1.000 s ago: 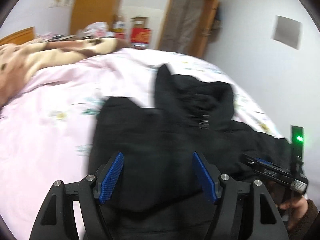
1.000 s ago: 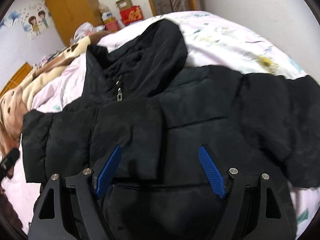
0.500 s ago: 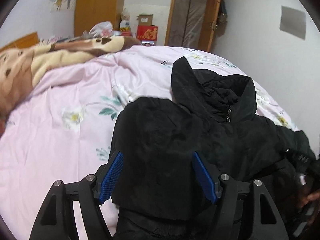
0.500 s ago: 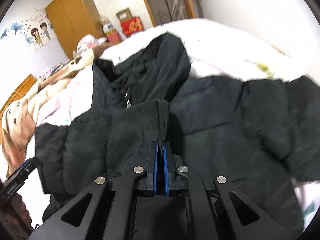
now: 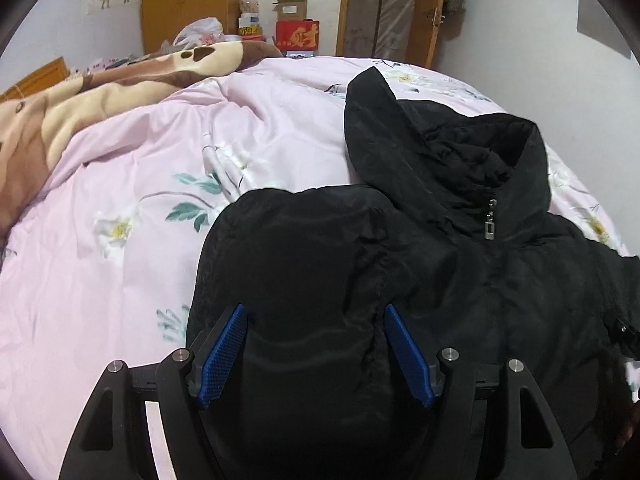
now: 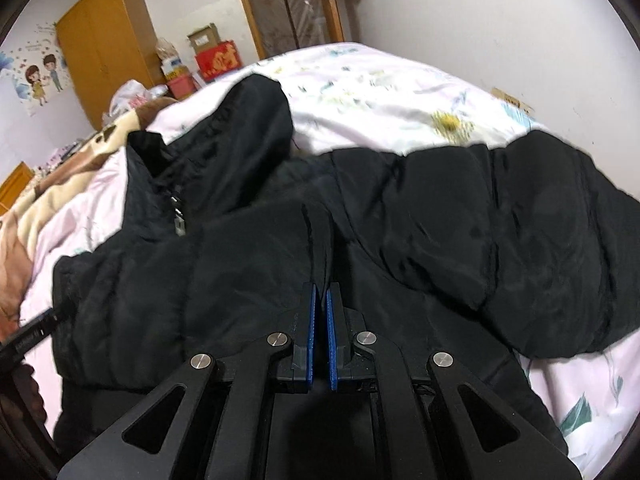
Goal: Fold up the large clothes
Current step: 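Grasp the other jacket sleeve with the right tool, then lift and fold the held sleeve over the jacket front with the right tool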
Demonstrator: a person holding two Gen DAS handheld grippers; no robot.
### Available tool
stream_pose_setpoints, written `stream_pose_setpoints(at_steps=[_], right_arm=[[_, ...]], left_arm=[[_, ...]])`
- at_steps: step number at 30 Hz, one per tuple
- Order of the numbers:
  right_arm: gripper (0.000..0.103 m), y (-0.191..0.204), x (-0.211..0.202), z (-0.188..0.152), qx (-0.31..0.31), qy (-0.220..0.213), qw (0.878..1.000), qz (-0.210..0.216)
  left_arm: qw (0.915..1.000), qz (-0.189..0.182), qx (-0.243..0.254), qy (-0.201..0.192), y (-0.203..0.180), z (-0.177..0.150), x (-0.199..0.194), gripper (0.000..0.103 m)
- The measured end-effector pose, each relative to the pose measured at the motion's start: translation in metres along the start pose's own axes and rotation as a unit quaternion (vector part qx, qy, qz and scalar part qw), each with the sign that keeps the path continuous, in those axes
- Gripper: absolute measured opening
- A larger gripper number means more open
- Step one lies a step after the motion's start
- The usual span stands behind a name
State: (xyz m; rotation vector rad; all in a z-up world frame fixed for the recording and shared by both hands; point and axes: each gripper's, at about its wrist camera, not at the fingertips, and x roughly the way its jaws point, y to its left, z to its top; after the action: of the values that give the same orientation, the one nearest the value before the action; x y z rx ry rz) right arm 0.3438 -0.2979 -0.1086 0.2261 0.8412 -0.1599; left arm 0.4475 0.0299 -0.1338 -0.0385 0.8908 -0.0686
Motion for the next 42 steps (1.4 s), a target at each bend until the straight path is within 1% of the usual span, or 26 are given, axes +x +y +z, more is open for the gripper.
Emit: stream_pose_setpoints(at_steps=[2,4,6,8,9,10,11,12,15,16,17,18,19,21,24,25,26,27,30,33,35,38,40,42], right_arm=[[0.005,-0.004,0.007,-0.004,-0.001,0.008,1.000,-0.009],[0.005,-0.005,0.012,-0.005,-0.006,0.014,1.000,-0.014],[0.005,-0.004,0.016,-0.006,-0.008,0.018,1.000,-0.018],[0.006,-0.003,0.018,-0.007,-0.013,0.021,0.999,-0.027],[0.009,-0.003,0.018,-0.007,-0.014,0.024,0.999,-0.028],[0.009,-0.003,0.017,-0.006,-0.016,0.027,0.999,-0.027],[0.013,-0.003,0.014,-0.006,-0.016,0.027,0.999,-0.029],[0.019,-0.005,0.010,-0.007,-0.014,0.025,0.999,-0.032],[0.025,-0.019,-0.008,-0.006,0.006,0.016,1.000,-0.025],[0.026,-0.028,-0.017,-0.006,0.016,0.010,0.999,-0.029],[0.031,-0.035,-0.024,-0.006,0.023,0.006,0.999,-0.030],[0.039,-0.044,-0.033,-0.006,0.032,0.001,0.999,-0.031],[0.042,-0.055,-0.043,-0.006,0.044,-0.006,0.998,-0.033],[0.044,-0.074,-0.060,-0.007,0.057,-0.018,0.998,-0.033],[0.046,-0.110,-0.088,-0.010,0.076,-0.035,0.995,-0.053],[0.048,-0.128,-0.099,-0.014,0.087,-0.042,0.993,-0.066],[0.054,-0.140,-0.106,-0.015,0.095,-0.045,0.992,-0.074],[0.057,-0.152,-0.113,-0.017,0.104,-0.049,0.990,-0.080],[0.058,-0.199,-0.135,-0.024,0.140,-0.061,0.982,-0.114],[0.059,-0.236,-0.145,-0.027,0.161,-0.059,0.976,-0.138],[0.064,-0.259,-0.149,-0.028,0.181,-0.058,0.971,-0.147],[0.066,-0.290,-0.154,-0.032,0.206,-0.059,0.963,-0.162],[0.069,-0.303,-0.152,-0.034,0.220,-0.055,0.962,-0.156],[0.074,-0.319,-0.148,-0.039,0.249,-0.048,0.958,-0.134]], left_arm=[[0.9998,-0.002,0.004,0.017,0.000,0.002,0.010,0.071],[0.9998,0.007,0.007,0.019,0.000,0.001,0.016,0.071],[0.9993,0.019,0.024,0.020,-0.003,0.001,0.021,0.072],[0.9993,0.019,0.021,0.024,-0.003,0.000,0.023,0.074],[0.9993,0.020,0.014,0.028,-0.001,0.000,0.024,0.075],[0.9993,0.019,0.012,0.030,0.000,0.001,0.023,0.076],[0.9993,0.016,0.009,0.034,0.000,0.001,0.021,0.076],[0.9993,0.016,0.005,0.035,0.001,0.001,0.018,0.076],[0.9995,0.007,-0.005,0.031,0.000,0.000,0.001,0.076],[0.9996,0.003,-0.009,0.027,-0.002,0.000,-0.007,0.076],[0.9997,-0.006,-0.011,0.021,-0.005,-0.002,-0.017,0.076],[0.9998,-0.010,-0.013,0.013,-0.008,-0.003,-0.027,0.076],[0.9998,-0.015,-0.012,0.007,-0.012,-0.004,-0.037,0.076],[0.9995,-0.030,-0.009,-0.002,-0.023,-0.007,-0.053,0.076],[0.9980,-0.062,-0.001,-0.013,-0.047,-0.014,-0.077,0.080],[0.9972,-0.073,0.003,-0.015,-0.058,-0.018,-0.085,0.081],[0.9966,-0.080,0.006,-0.016,-0.067,-0.020,-0.089,0.081],[0.9960,-0.087,0.011,-0.017,-0.075,-0.022,-0.093,0.081],[0.9935,-0.109,0.031,-0.012,-0.109,-0.028,-0.100,0.081],[0.9903,-0.132,0.044,-0.006,-0.140,-0.031,-0.106,0.081],[0.9886,-0.138,0.059,-0.016,-0.161,-0.033,-0.114,0.081],[0.9852,-0.153,0.074,-0.022,-0.186,-0.034,-0.121,0.081],[0.9843,-0.163,0.066,-0.019,-0.197,-0.036,-0.121,0.081],[0.9832,-0.172,0.060,-0.011,-0.208,-0.038,-0.118,0.081]])
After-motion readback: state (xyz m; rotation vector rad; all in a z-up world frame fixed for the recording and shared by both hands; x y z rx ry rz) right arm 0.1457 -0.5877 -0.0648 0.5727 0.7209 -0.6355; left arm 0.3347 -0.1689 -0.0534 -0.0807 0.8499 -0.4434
